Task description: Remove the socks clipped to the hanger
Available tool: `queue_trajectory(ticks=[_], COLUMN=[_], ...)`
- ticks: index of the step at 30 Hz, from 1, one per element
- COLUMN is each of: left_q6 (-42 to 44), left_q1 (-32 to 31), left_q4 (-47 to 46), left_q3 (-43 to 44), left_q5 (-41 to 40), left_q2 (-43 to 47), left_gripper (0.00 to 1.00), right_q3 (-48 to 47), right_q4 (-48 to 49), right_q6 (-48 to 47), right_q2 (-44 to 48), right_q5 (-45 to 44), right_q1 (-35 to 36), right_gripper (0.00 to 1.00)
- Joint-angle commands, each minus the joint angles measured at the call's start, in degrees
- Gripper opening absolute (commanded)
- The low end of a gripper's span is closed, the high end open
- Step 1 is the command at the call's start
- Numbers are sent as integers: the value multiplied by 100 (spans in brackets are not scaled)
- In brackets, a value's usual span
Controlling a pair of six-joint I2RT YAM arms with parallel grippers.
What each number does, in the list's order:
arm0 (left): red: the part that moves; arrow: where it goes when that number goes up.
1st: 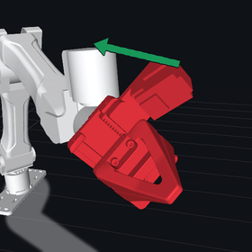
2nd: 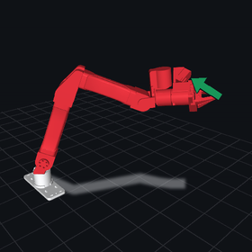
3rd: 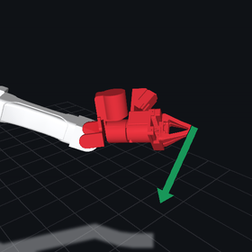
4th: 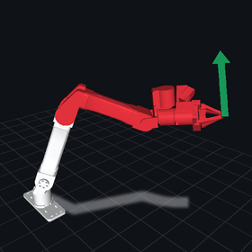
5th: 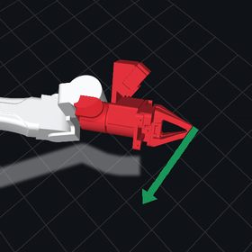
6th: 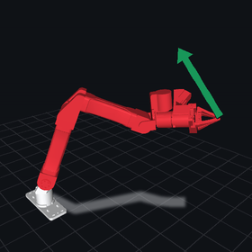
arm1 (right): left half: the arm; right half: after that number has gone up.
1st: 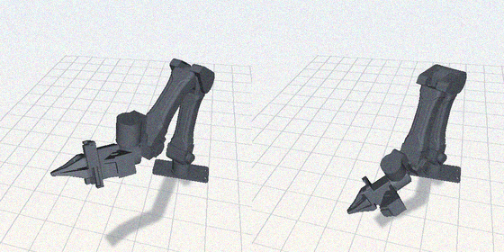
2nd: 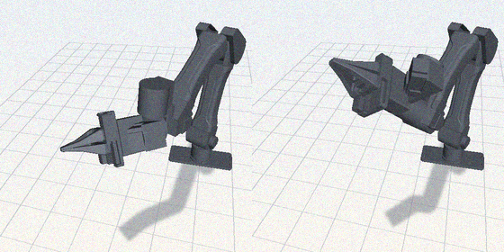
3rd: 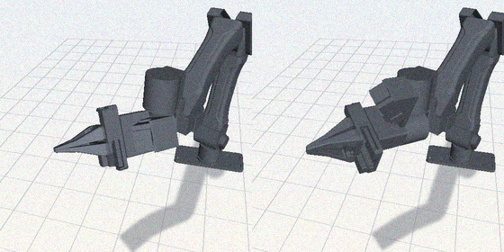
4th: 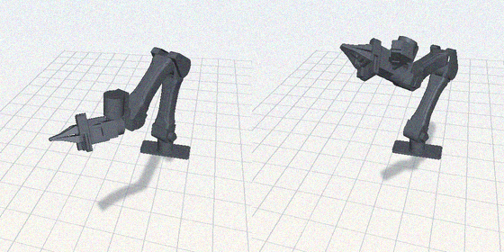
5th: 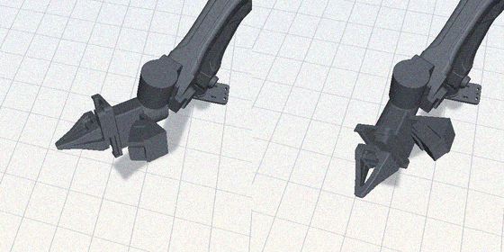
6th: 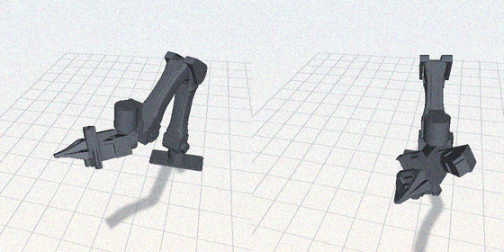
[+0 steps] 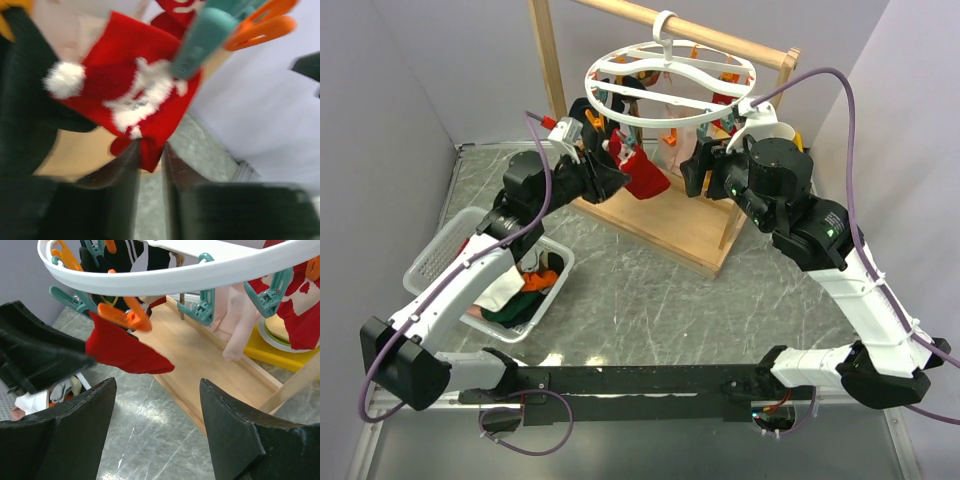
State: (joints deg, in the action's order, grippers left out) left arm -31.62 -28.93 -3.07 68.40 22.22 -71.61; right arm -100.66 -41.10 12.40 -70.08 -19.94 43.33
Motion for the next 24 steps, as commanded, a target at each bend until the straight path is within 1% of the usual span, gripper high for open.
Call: queue_trajectory(ticks=[1,2,6,9,10,14,16,17,18,22,24], left_q6=[-11,6,59,112,129,226,252,270,270,296,323], left_q1=[-34,-43,-122,-235,-280,-526,-614,-640,-693,-825,-913], left_q4=[-238,-255,-308,-133,-71,34,87,157,201,281,290], left_q3=[332,306,174,261,296,332,393,428,481,534,551], left_q5=[-340,-437,-534,-534,-560,-727,-780,-780,-789,-850,-903], left_q2=[-99,-29,183,236,244,323,332,332,332,394,455], left_gripper=[13,1,1,1,1,1,1,1,1,1,1], right_q3=[108,195,424,381,311,-163,-321,-392,-480,-1173,-1324], right_q4=[155,181,436,586,586,603,656,673,656,358,261], right_q6=[69,43,-19,34,60,139,105,96,78,122,174], right_q2=[285,311,522,470,408,31,-154,-216,-347,-708,-866], right_q5=[148,192,596,1140,1403,1826,1924,1968,1959,2214,2241], right_q1=[-35,-35,-35,-35,-35,-27,-26,-35,-27,-27,-26], right_gripper=[75,75,75,73,73,73,74,79,81,81,80])
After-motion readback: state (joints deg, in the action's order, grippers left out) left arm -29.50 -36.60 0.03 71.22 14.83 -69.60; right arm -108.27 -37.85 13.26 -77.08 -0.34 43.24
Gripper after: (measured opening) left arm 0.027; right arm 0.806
